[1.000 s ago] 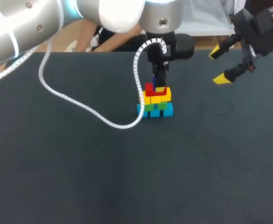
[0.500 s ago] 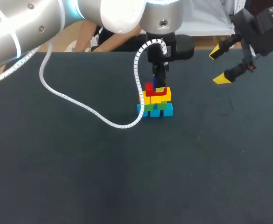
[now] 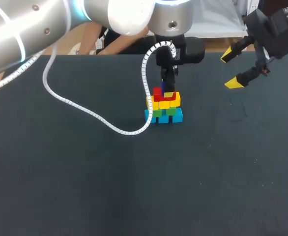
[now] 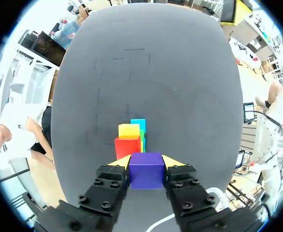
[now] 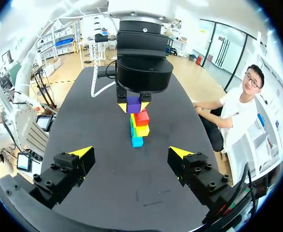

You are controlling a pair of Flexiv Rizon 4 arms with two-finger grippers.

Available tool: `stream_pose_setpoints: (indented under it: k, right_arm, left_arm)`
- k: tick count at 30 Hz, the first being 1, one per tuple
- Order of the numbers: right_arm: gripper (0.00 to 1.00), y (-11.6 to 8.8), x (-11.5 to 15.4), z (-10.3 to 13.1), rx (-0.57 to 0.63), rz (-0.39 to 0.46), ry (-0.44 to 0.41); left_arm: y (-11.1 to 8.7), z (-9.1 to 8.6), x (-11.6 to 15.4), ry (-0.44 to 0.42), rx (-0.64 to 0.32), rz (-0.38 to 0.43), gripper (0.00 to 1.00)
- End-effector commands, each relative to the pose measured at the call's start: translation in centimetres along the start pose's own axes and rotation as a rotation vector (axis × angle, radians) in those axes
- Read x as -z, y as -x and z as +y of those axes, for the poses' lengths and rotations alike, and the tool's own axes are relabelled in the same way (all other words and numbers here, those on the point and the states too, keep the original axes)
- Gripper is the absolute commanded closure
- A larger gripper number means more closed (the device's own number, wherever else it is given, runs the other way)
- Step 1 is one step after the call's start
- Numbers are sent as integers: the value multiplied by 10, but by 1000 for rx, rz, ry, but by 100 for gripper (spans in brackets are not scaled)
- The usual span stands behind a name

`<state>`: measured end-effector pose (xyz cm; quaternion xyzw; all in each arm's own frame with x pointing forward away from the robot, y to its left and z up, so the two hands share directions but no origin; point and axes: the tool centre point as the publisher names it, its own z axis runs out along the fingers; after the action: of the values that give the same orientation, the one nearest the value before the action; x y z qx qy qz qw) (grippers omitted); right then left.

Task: Place the blue cubes, place green cubes on the blue cubes, place the yellow cubes on the green cubes, then place the red cubes on the yellow cubes, and place purple cube on the red cubes.

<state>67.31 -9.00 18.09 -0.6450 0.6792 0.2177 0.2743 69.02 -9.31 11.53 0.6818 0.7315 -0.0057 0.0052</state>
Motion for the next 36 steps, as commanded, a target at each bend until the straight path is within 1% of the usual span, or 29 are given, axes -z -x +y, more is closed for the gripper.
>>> stream_pose_setpoints:
  k: [1, 31, 32, 33, 34, 35, 36]
  right_arm:
    - [0, 0, 0, 0, 0, -2, 0]
    - [0, 0, 0, 0, 0, -2, 0]
    - [0, 0, 0, 0, 0, -2, 0]
    - [0, 0, 0, 0, 0, -2, 0]
    - [0, 0, 0, 0, 0, -2, 0]
    - [0, 0, 0, 0, 0, -2, 0]
    - [0, 0, 0, 0, 0, -2, 0]
  left_arm:
    - [2, 5, 1, -8, -4, 8, 100]
    - [2, 8, 0, -16, -5, 20, 100]
    - [3, 9, 0, -16, -6, 19, 96]
    - [3, 9, 0, -17, -7, 19, 80]
    - [3, 9, 0, -17, -7, 19, 60]
    - [3, 9, 0, -17, -7, 18, 52]
    - [4, 9, 0, -17, -6, 17, 40]
